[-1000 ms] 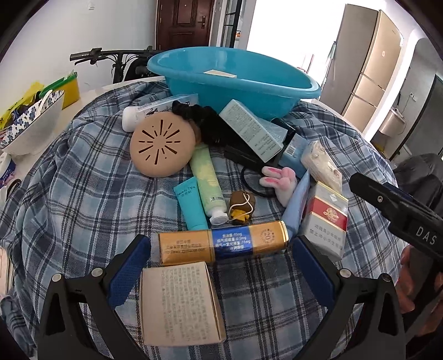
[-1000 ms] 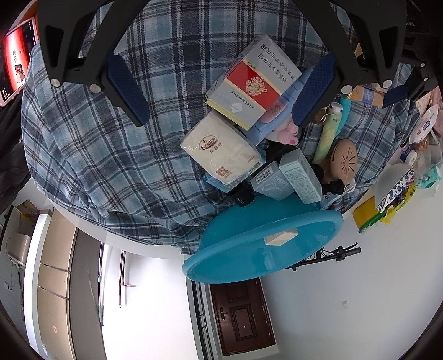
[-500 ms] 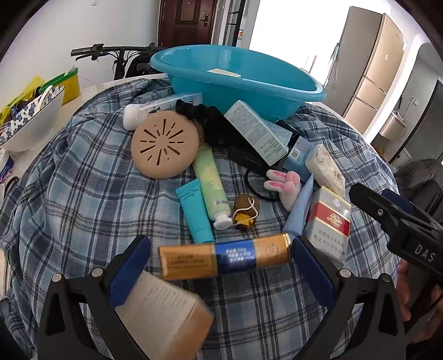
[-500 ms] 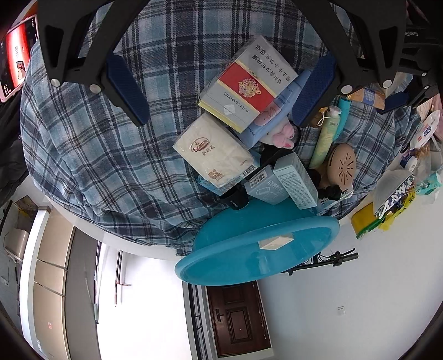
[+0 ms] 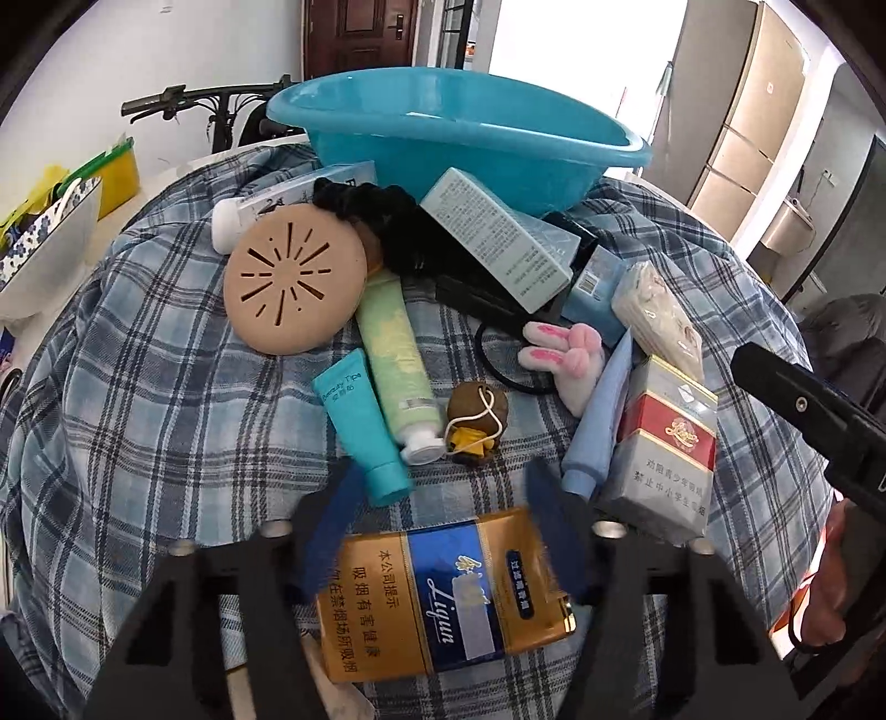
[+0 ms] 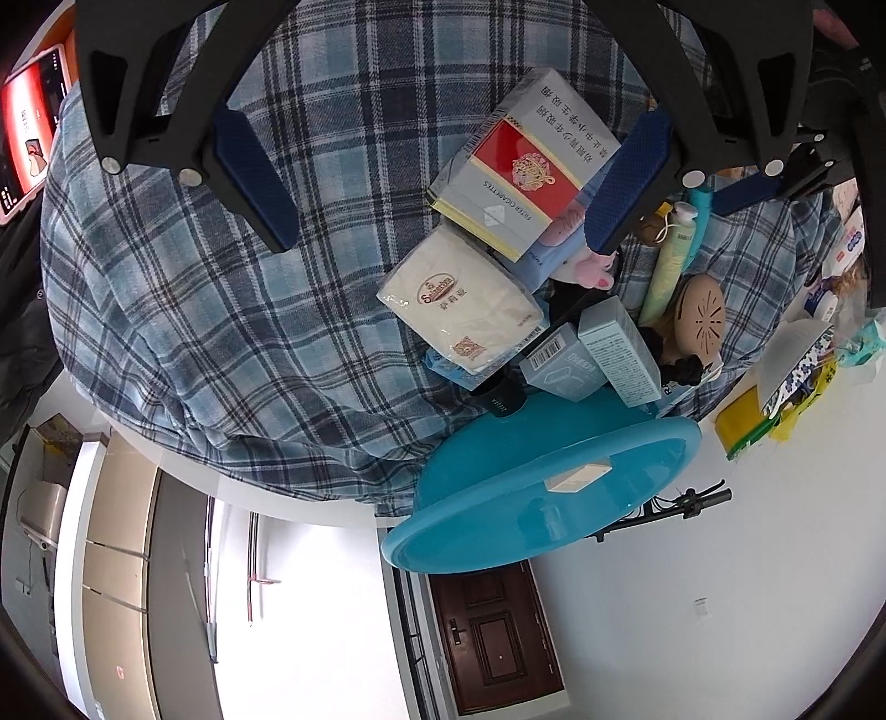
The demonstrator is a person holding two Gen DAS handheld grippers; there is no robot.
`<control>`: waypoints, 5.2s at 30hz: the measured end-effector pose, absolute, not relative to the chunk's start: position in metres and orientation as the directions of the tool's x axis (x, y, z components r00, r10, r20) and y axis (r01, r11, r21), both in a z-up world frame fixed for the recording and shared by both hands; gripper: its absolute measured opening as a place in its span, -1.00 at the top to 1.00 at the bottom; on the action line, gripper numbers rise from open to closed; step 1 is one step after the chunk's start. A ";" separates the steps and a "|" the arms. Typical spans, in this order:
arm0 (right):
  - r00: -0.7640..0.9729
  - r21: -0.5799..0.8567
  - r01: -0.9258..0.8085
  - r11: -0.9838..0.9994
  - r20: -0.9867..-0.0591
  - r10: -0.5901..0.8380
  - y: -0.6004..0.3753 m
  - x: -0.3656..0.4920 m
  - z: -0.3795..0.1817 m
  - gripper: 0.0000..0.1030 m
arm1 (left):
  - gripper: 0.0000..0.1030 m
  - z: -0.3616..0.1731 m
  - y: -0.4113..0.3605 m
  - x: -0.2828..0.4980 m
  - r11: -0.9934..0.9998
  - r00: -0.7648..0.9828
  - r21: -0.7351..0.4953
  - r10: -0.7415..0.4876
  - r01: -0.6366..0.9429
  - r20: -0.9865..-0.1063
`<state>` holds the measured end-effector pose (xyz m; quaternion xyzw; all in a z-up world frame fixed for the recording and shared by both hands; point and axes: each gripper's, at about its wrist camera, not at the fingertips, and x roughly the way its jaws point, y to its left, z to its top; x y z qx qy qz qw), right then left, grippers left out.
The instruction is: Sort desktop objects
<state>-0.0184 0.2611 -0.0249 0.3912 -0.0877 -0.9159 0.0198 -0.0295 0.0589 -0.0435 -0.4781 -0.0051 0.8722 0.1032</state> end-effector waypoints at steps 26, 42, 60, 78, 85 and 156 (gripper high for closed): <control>-0.693 0.160 -0.003 -0.987 -0.712 -0.113 0.248 -0.015 -0.022 -0.99 | 0.77 -0.021 0.028 -0.020 -0.980 -0.576 -0.143 0.196 -0.136 -0.794; -0.703 0.186 0.021 -0.982 -0.696 -0.147 0.245 -0.009 -0.018 -0.99 | -0.51 -0.035 0.020 0.022 -0.993 -0.516 -0.059 0.106 -0.106 -0.850; -0.680 0.174 0.033 -0.984 -0.717 -0.150 0.237 -0.013 -0.027 -0.99 | 0.10 -0.038 0.027 0.016 -0.981 -0.521 -0.111 0.179 -0.159 -0.835; -0.687 0.187 0.015 -0.982 -0.712 -0.146 0.246 -0.013 -0.024 -0.99 | -0.41 -0.023 0.024 -0.039 -0.960 -0.530 -0.241 0.280 -0.144 -0.800; -0.684 0.199 0.007 -0.980 -0.713 -0.150 0.250 -0.014 -0.026 -0.99 | -0.55 -0.021 0.013 -0.007 -0.968 -0.543 -0.185 0.248 -0.168 -0.802; -0.638 0.043 0.092 -0.995 -0.764 -0.092 0.222 -0.018 -0.049 -0.08 | -0.20 -0.022 0.035 0.007 -0.959 -0.547 -0.088 0.228 -0.270 -0.805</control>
